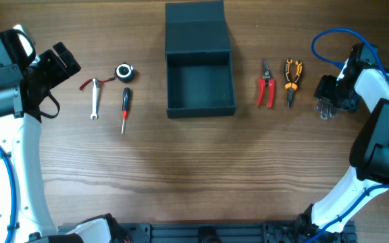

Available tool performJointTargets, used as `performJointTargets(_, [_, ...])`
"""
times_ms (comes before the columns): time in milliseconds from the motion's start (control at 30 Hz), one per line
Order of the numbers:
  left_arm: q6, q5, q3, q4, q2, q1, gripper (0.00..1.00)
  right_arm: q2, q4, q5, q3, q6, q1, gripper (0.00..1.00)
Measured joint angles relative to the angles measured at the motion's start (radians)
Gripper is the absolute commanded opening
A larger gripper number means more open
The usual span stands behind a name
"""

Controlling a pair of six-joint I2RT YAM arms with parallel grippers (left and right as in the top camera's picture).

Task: Pack container
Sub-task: 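Grasp the clear screwdriver case with the right gripper and lift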

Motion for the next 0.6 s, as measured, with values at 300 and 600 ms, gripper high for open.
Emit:
performJointTargets(300, [0.0,0.0,0.0,-0.002,0.0,0.0,1.0,0.0,-0.002,0.0,0.002,0.001,0.0,0.57])
performJointTargets(600, [0.0,0.0,0.0,-0.003,0.0,0.0,1.0,-0.015,-0.072,-0.036,0.016,0.0,0.0,0.33])
